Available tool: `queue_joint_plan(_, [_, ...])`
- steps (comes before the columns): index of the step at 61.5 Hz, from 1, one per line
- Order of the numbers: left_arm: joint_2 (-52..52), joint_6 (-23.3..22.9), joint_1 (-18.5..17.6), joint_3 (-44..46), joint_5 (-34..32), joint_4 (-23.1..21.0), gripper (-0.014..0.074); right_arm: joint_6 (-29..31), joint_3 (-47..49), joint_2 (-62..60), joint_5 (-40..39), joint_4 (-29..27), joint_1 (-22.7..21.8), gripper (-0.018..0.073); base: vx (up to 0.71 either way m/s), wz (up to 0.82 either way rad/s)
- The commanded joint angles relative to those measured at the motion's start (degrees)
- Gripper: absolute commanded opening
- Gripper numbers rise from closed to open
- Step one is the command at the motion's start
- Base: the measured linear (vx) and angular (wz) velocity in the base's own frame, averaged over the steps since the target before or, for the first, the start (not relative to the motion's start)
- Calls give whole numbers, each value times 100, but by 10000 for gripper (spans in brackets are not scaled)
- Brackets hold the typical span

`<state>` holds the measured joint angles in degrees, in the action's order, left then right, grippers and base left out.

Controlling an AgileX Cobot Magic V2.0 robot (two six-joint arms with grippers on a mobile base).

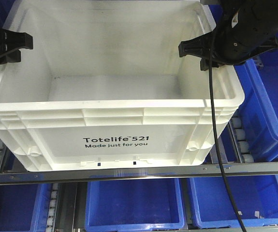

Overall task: Move bin from left to right shelf
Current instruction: 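Lower the white crate with both grippers onto the roller track, then open both grippers and lift them off the crate rims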

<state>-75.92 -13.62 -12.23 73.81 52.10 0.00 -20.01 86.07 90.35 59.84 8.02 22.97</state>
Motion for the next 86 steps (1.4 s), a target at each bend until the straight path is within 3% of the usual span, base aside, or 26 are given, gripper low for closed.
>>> queue_joint_plan(1, [252,76,2,227,-837,94,149,50,206,-298,-721,577,-39,83,0,0])
queue_joint_plan(16, [45,114,2,201,-1535,117,149,15,206,-185,-1078,929,-39,83,0,0])
queue_joint_plan(44, [-804,409,2,201,-1568,115,162,20,206,637,-1278,1153,-39,104,0,0])
queue_joint_plan(51, [-913,525,2,201,-1521,108,220,20,206,674,-1356,1136,-39,171,0,0])
queue_joint_plan(56, [-939,597,2,206,-1439,106,307,20,206,674,-1393,1109,-39,250,0,0])
queue_joint_plan(66, [-867,692,2,206,-1318,100,503,47,206,612,-1397,946,-39,482,0,0])
queue_joint_plan(72, [-705,724,2,206,-1247,100,573,52,195,411,-1458,812,-39,582,0,0])
queue_joint_plan(78, [-451,930,2,206,-1111,94,598,117,63,118,-1627,790,-31,623,0,0])
queue_joint_plan(86, [72,1362,2,130,-872,-91,589,234,-633,-434,-2073,790,-31,613,0,0])
